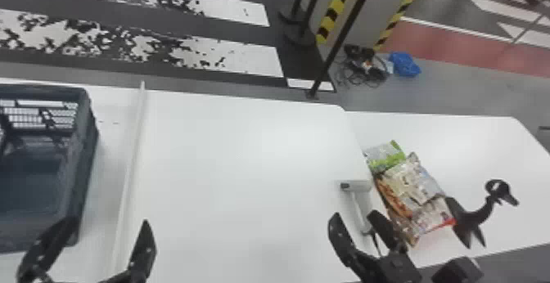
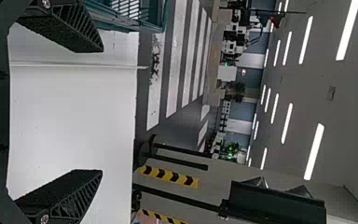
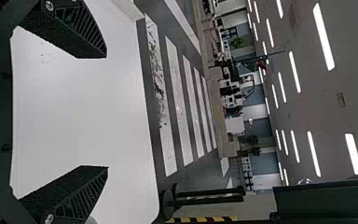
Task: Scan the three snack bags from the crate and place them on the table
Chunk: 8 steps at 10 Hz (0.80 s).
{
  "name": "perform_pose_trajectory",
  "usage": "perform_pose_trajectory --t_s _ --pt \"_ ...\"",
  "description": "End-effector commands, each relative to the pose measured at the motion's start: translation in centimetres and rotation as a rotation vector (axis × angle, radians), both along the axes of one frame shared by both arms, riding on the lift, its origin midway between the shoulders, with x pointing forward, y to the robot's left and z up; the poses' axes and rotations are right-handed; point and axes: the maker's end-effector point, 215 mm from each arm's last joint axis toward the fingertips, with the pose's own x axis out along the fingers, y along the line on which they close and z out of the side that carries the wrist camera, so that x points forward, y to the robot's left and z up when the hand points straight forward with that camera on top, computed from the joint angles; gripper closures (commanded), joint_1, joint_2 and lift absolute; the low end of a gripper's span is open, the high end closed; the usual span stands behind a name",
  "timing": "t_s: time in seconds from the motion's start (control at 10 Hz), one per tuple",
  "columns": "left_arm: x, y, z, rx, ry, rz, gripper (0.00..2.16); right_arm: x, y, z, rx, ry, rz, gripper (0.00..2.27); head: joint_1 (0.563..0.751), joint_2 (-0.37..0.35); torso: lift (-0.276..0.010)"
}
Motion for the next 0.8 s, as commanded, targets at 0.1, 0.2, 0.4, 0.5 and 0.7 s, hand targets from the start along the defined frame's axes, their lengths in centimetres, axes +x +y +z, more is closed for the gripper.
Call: perform_pose_trajectory --t_s 0.1,0.2,0.4,0.5,0.7 --pt "0.20 0.14 -0.02 0.003 -0.003 0.001 0.07 0.18 0.09 0.15 -0.002 -0.005 -0.002 0.08 0.695 -0.350 -0.037" --pt "0.23 0.22 -0.14 0.005 -0.002 0.002 0.07 0.25 0.15 0.17 -0.002 -0.006 -0.002 0.08 0.695 -0.350 -0.037" --pt "0.18 0.21 -0.30 0.006 0.001 0.002 0.07 0.63 0.28 0.09 -0.002 -0.004 0.001 0.08 0.695 -0.350 -0.037" --pt "0.23 0.22 -0.14 0.005 -0.002 0.002 0.07 0.66 0.35 0.04 -0.002 -0.003 0.002 0.08 0.695 -0.350 -0.037" --pt "0.24 0.30 -0.16 0.007 -0.002 0.002 0.07 0.73 0.35 0.08 -0.002 -0.005 0.002 0.08 0.695 -0.350 -0.037"
